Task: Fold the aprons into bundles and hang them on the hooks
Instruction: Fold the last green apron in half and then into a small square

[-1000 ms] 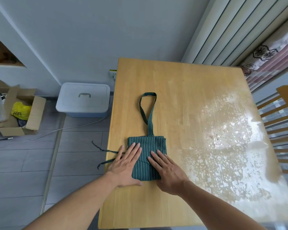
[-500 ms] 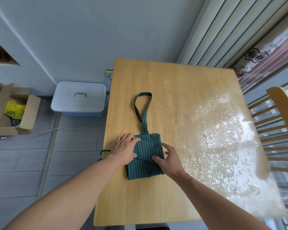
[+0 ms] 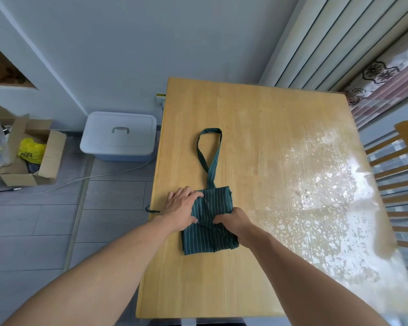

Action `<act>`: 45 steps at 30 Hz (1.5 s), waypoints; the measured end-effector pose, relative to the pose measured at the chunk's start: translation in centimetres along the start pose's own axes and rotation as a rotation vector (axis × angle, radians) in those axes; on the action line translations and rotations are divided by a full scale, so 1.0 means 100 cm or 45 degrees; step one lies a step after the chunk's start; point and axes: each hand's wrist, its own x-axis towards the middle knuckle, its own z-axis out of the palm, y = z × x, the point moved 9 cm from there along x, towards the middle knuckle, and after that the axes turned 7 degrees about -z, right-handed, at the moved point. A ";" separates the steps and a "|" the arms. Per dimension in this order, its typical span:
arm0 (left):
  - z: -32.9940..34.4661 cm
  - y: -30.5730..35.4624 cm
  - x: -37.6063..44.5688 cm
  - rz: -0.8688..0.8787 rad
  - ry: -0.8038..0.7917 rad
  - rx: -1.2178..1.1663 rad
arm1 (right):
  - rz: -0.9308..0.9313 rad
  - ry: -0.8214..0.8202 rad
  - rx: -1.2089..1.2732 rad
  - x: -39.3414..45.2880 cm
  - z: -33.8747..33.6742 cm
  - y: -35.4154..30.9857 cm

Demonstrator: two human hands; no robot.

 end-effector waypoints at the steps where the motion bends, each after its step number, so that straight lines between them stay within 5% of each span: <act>1: -0.001 0.000 0.001 0.006 0.000 -0.002 | -0.019 -0.013 0.001 -0.001 0.003 -0.003; 7: -0.006 0.006 0.000 0.050 -0.042 -0.003 | -0.414 0.107 -0.619 -0.018 0.025 -0.042; 12: -0.023 -0.011 0.003 -0.256 -0.296 -0.759 | -0.508 0.236 -1.254 -0.030 0.062 -0.058; 16: -0.028 -0.017 -0.003 -0.312 -0.511 -1.095 | -0.535 0.135 -1.326 -0.026 0.091 -0.049; 21: -0.025 -0.026 0.003 -0.277 -0.326 -0.897 | -0.794 -0.092 -1.245 -0.038 0.104 -0.039; 26: -0.022 -0.032 0.013 -0.188 -0.311 -0.826 | -1.267 -0.088 -1.386 -0.055 0.084 -0.010; 29: -0.019 -0.036 0.024 -0.187 -0.302 -0.783 | -1.265 -0.270 -1.507 -0.051 0.086 0.015; 34: -0.019 -0.041 0.033 -0.187 -0.235 -0.799 | -1.359 -0.118 -1.699 -0.039 0.090 0.018; 39: -0.045 -0.045 0.014 -0.117 0.306 -0.585 | -1.386 -0.069 -1.815 -0.033 0.099 0.011; 42: -0.066 -0.023 -0.024 0.292 0.675 -0.283 | -1.439 -0.075 -1.755 -0.036 0.101 0.001; 45: -0.035 -0.017 -0.045 0.421 0.318 -0.277 | -1.522 -0.067 -1.558 -0.041 0.090 -0.023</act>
